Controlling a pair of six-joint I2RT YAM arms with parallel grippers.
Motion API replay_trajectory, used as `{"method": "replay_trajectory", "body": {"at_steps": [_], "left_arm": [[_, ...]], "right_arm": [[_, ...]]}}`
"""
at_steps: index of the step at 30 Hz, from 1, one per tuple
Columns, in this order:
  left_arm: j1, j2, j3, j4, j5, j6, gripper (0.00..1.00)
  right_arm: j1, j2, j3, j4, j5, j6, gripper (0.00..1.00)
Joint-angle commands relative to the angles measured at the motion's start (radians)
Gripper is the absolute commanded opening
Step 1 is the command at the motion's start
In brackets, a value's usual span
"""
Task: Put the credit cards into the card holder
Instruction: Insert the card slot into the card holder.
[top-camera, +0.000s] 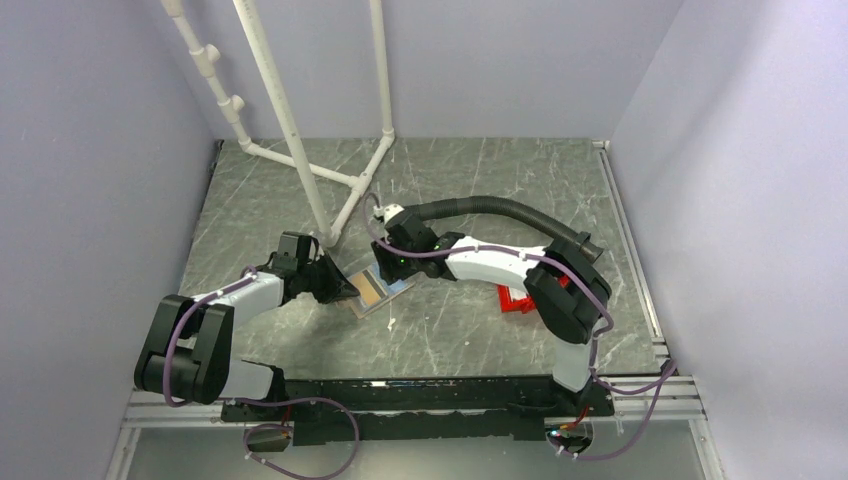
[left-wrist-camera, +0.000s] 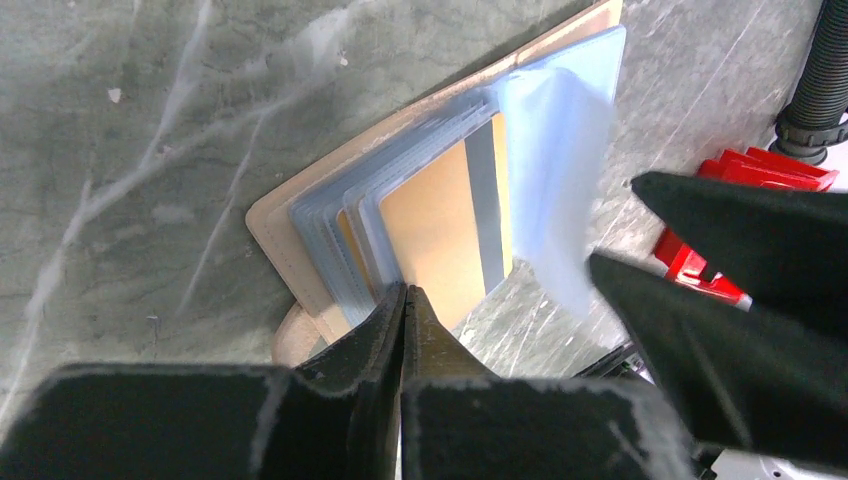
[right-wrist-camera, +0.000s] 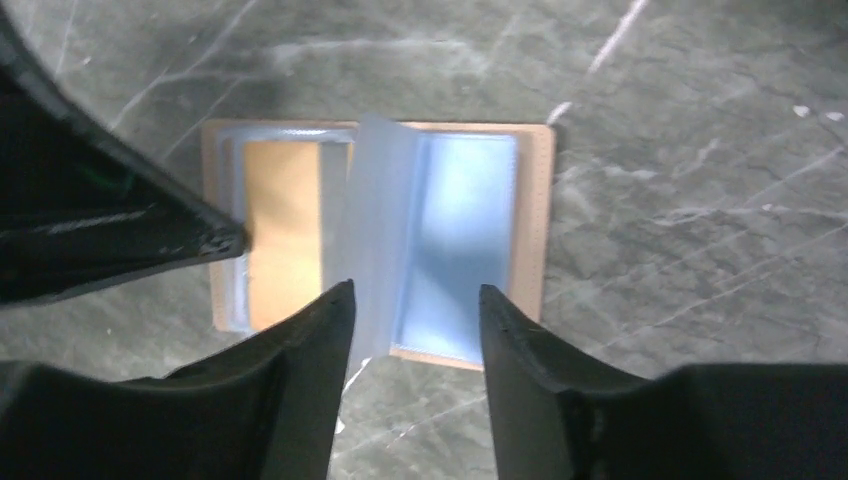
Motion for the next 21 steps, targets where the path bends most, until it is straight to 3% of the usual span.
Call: {"method": "replay_trajectory", "body": {"at_steps": [1, 6, 12, 15, 17, 21], "left_arm": [[0.0, 0.026, -0.038, -0.054, -0.081, 0.038, 0.08], [0.0, 0.007, -0.018, -0.092, -0.1, 0.053, 0.08], [0.0, -0.03, -0.016, -0.121, -0.112, 0.068, 0.08], [0.0, -0.022, -0.002, -0.121, -0.093, 0.082, 0.08], [0.0, -0.012, 0.002, -0.121, -0.095, 0.082, 0.08], [0.001, 0.004, -0.001, -0.119, -0.101, 0.085, 0.07]], "right_arm": [[0.073, -0.049, 0.025, -0.021, 0.057, -0.108, 0.58], [0.089, 0.037, 0.108, -0.063, 0.125, -0.127, 0.71], [0.088, 0.084, 0.127, -0.136, 0.341, -0.079, 0.7], [0.091, -0.012, 0.016, -0.039, 0.256, -0.111, 0.72], [0.113, -0.063, -0.033, 0.022, 0.183, -0.146, 0.8], [0.129, -0.064, -0.039, 0.075, 0.08, -0.132, 0.85]]}}
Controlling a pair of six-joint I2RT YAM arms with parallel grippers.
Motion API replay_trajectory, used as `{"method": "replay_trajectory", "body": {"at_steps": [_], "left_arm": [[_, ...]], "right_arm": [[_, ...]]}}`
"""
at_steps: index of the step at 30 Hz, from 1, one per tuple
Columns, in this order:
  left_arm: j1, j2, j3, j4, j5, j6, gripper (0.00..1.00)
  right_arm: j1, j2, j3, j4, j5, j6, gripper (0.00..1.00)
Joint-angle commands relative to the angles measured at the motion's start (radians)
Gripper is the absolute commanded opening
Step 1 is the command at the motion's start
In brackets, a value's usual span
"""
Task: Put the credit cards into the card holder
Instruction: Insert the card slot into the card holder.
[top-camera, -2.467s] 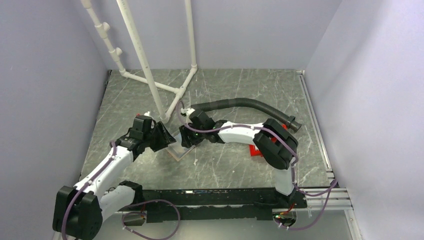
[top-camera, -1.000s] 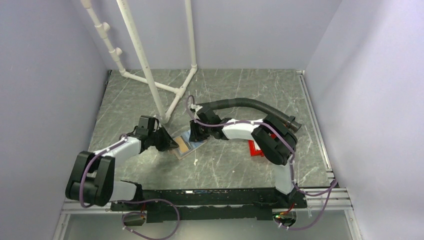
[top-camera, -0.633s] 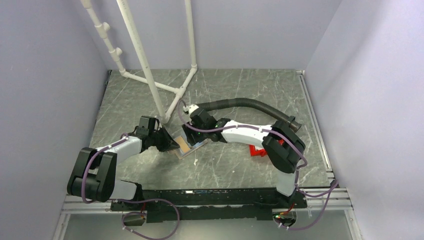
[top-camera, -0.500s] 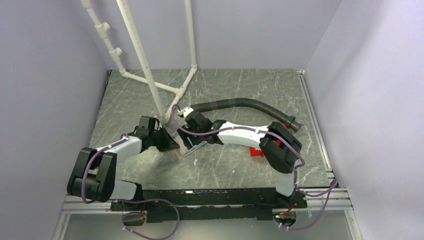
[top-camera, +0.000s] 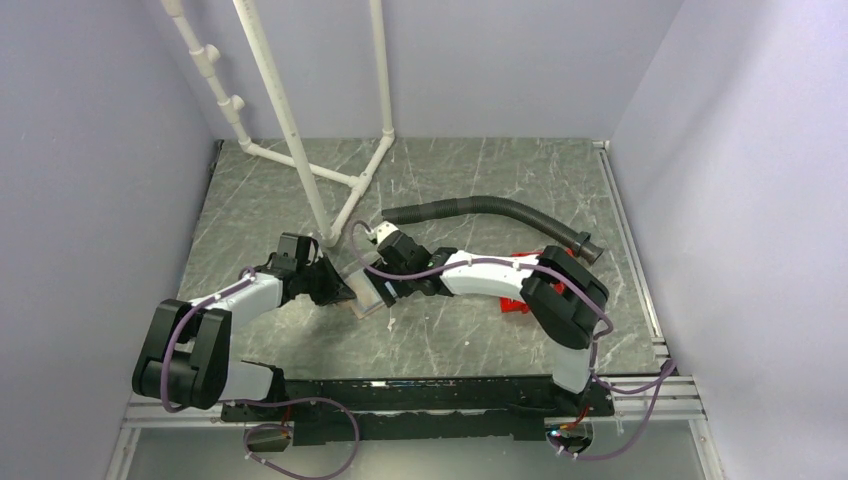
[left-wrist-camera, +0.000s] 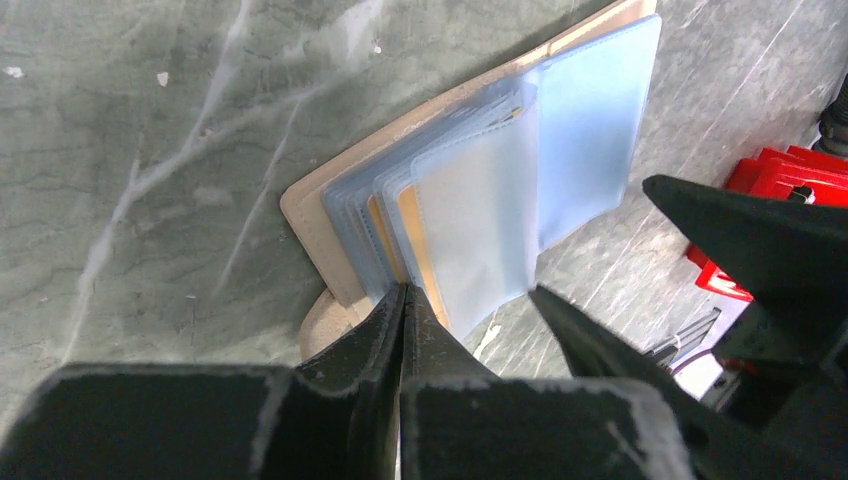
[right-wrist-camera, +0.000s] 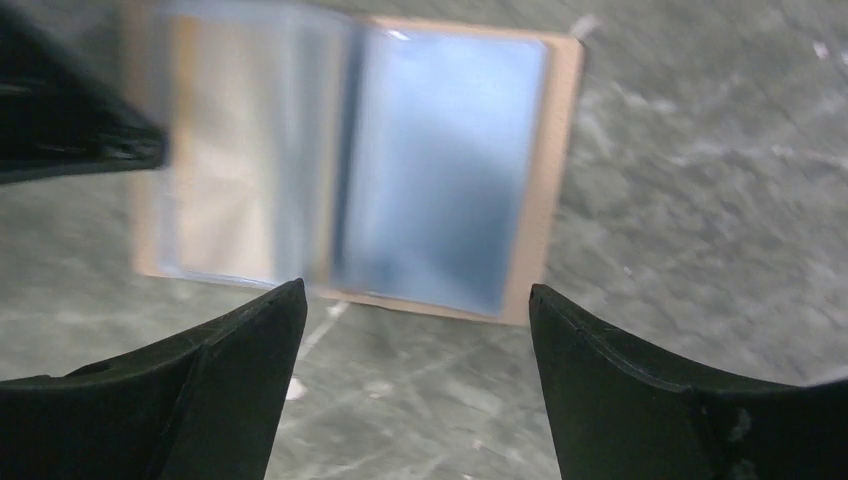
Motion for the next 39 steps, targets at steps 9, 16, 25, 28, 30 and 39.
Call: {"method": "replay_trajectory", "body": {"at_steps": [9, 16, 25, 28, 30, 39], "left_arm": [[0.001, 0.027, -0.004, -0.07, -0.068, 0.043, 0.07], [0.002, -0.048, 0.043, -0.111, -0.002, 0.074, 0.17], [0.002, -0.083, 0.101, -0.016, 0.14, 0.056, 0.29], [0.002, 0.038, 0.084, 0.077, 0.172, 0.021, 0.17], [0.002, 0.075, 0.061, 0.129, 0.175, 0.004, 0.14], [0.002, 0.166, 0.052, 0.012, 0.028, 0.06, 0.02]], "right_arm": [[0.058, 0.064, 0.157, 0.086, -0.092, -0.015, 0.83], [0.055, 0.126, 0.15, 0.105, -0.094, 0.009, 0.67], [-0.044, 0.077, 0.023, 0.209, -0.199, 0.145, 0.16], [-0.08, 0.079, -0.002, 0.263, -0.29, 0.194, 0.09], [-0.109, 0.078, -0.026, 0.302, -0.353, 0.235, 0.06], [-0.265, -0.017, -0.169, 0.403, -0.468, 0.335, 0.32]]}}
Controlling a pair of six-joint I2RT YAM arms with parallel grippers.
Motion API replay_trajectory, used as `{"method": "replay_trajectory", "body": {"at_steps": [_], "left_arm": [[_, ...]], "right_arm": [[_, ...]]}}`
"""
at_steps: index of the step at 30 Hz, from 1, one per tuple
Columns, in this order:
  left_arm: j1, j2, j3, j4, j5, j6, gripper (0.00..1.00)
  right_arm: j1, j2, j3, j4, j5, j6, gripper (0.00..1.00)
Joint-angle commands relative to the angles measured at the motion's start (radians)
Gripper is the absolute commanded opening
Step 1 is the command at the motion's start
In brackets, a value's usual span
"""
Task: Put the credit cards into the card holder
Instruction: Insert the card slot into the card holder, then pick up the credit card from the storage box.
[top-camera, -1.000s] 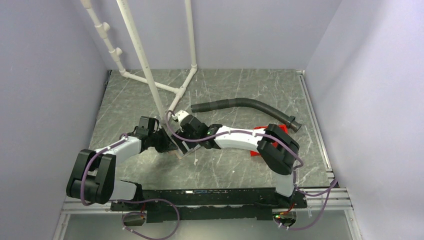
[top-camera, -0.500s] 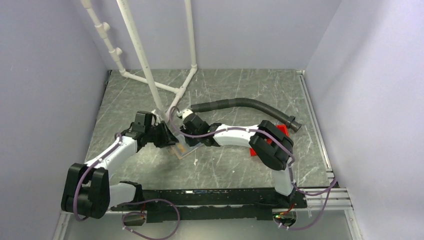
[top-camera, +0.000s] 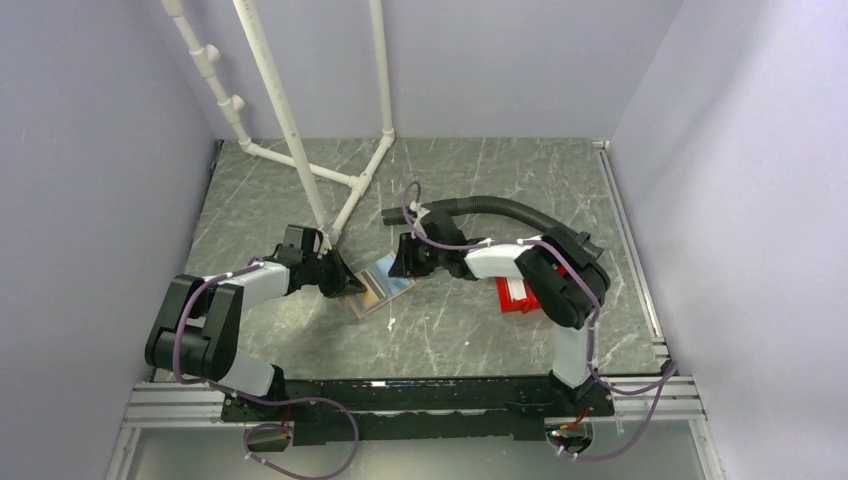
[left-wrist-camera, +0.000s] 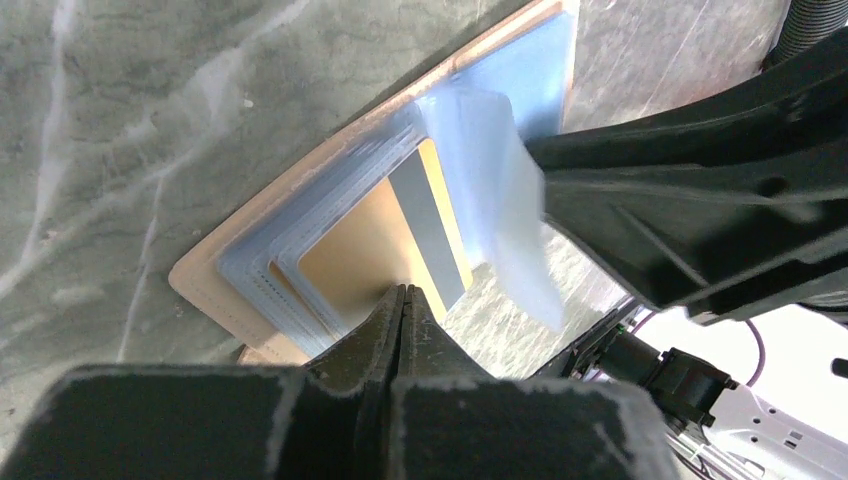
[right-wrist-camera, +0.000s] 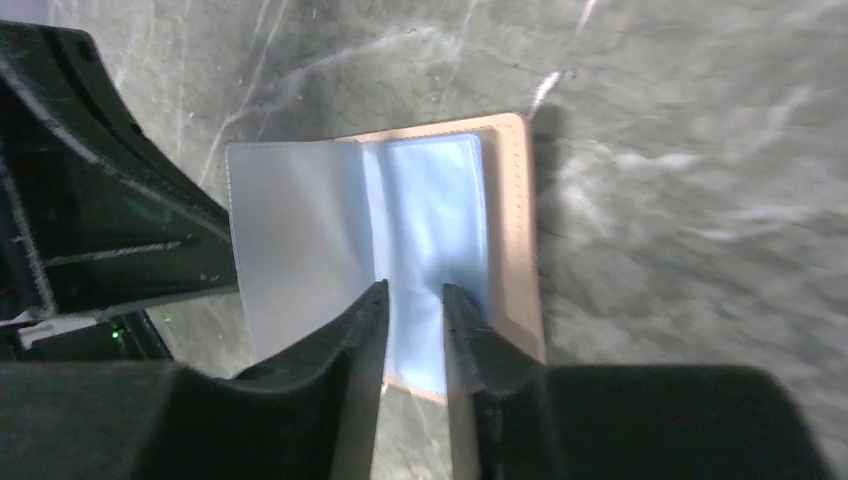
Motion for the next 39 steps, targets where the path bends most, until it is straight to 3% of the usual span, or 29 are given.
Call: {"method": "replay_trajectory", "body": {"at_steps": [1, 6, 10, 14, 17, 19, 22, 25, 28, 32, 36, 39], "left_arm": [[0.0, 0.034, -0.011, -0.087, -0.131, 0.045, 0.02], [0.0, 0.043, -0.014, -0.095, -0.136, 0.048, 0.01], [0.0, 0.042, -0.018, -0.092, -0.135, 0.046, 0.01], [0.0, 0.032, -0.014, -0.106, -0.149, 0.052, 0.01], [0.0, 0.014, -0.002, -0.14, -0.164, 0.067, 0.01], [0.0, -0.02, 0.021, -0.173, -0.155, 0.089, 0.05], [-0.003, -0.107, 0.071, -0.215, -0.089, 0.138, 0.2], [-0.019, -0.178, 0.136, -0.248, -0.02, 0.171, 0.37], [-0.057, -0.205, 0.189, -0.254, 0.023, 0.168, 0.48], [-0.137, -0.182, 0.242, -0.211, 0.075, 0.152, 0.53], [-0.188, -0.142, 0.242, -0.119, 0.15, 0.116, 0.54], [-0.213, -0.132, 0.246, -0.105, 0.165, 0.124, 0.55]], "right_arm": [[-0.018, -0.131, -0.021, -0.089, 0.105, -0.101, 0.4], [0.098, -0.229, -0.014, -0.141, 0.298, -0.324, 0.65], [0.198, -0.213, 0.043, -0.161, 0.403, -0.396, 0.8], [0.222, -0.083, 0.176, -0.287, 0.649, -0.366, 0.81], [0.208, 0.029, 0.291, -0.473, 0.844, -0.312, 0.7], [0.16, -0.051, 0.239, -0.479, 0.792, -0.279, 0.62], [0.081, -0.302, 0.102, -0.458, 0.585, -0.264, 0.6], [0.032, -0.505, 0.06, -0.567, 0.515, -0.285, 0.75], [-0.073, -0.62, 0.057, -0.763, 0.519, -0.234, 0.8], [-0.221, -0.783, -0.055, -0.846, 0.475, -0.195, 0.98], [-0.481, -0.876, -0.201, -0.791, 0.221, -0.205, 0.99], [-0.587, -0.882, -0.293, -0.728, 0.076, -0.207, 0.99]]}}
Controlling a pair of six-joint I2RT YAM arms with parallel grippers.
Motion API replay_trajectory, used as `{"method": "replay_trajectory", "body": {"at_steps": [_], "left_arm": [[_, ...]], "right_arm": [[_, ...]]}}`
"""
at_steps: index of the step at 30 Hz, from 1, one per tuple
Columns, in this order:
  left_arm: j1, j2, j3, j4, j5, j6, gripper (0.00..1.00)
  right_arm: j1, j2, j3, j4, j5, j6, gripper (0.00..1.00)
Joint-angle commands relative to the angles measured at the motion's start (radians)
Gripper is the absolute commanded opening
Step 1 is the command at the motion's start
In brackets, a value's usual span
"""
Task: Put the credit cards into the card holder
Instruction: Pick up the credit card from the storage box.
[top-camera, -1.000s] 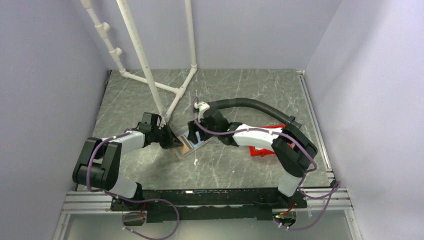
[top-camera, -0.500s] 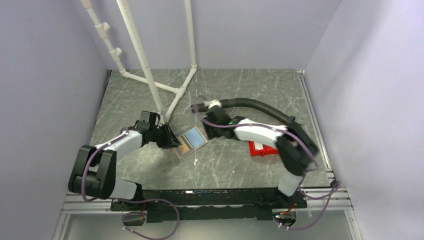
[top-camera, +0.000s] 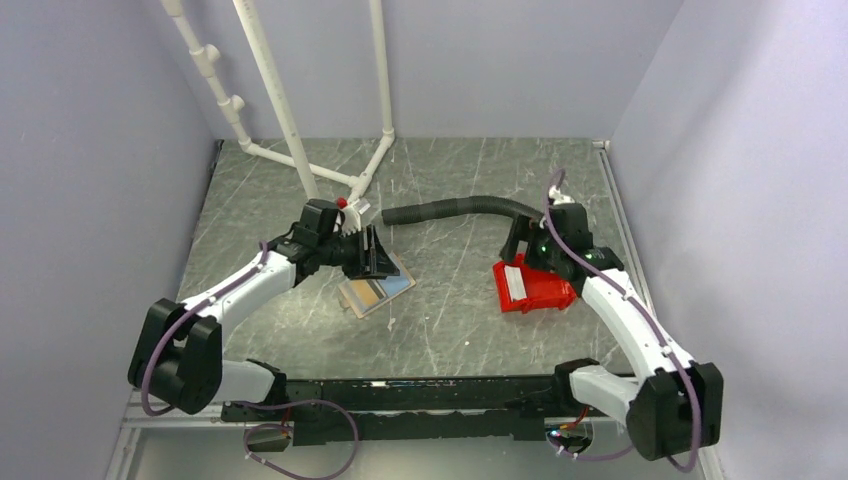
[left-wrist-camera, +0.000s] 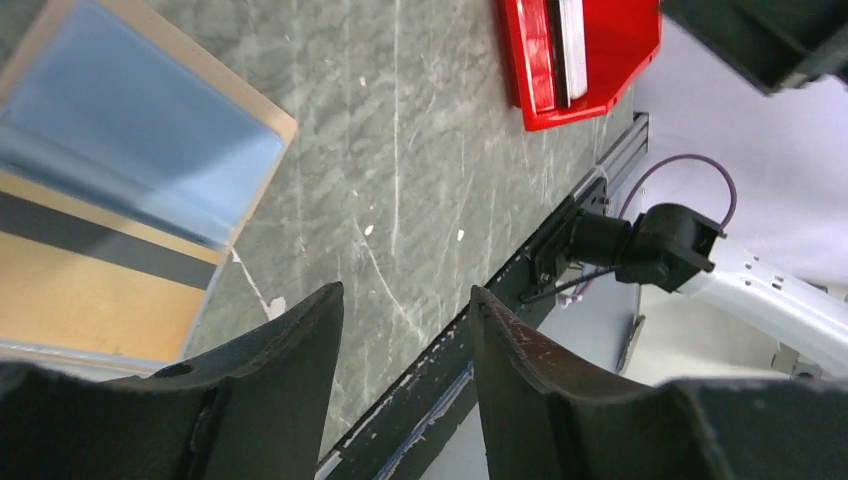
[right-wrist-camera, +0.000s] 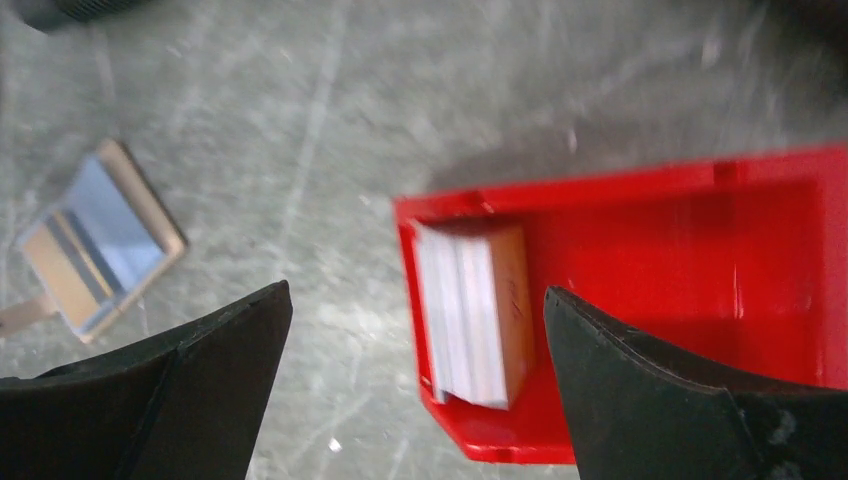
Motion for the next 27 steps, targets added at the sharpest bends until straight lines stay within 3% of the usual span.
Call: {"method": "replay_trajectory", "body": {"at_steps": [1, 11, 17, 27], "left_arm": [[-0.027, 0.019, 0.025, 0.052, 0.073, 0.003, 0.55], [-0.03, -0.019, 0.031, 0.011, 0.056, 0.018, 0.57], [-0.03, -0.005, 0.032, 0.005, 0.056, 0.019, 0.58], [-0.03, 0.016, 0.041, 0.017, 0.074, 0.012, 0.58]], "right_arm": [[-0.124, 0.004, -0.11, 0.019, -0.28, 0.01, 0.99], [-0.173, 0.142, -0.18, 0.128, -0.347, 0.018, 0.99], [-0.173, 0.122, -0.177, 0.107, -0.347, 0.013, 0.95], [-0.174, 0.08, -0.174, 0.094, -0.371, 0.012, 0.66]]}}
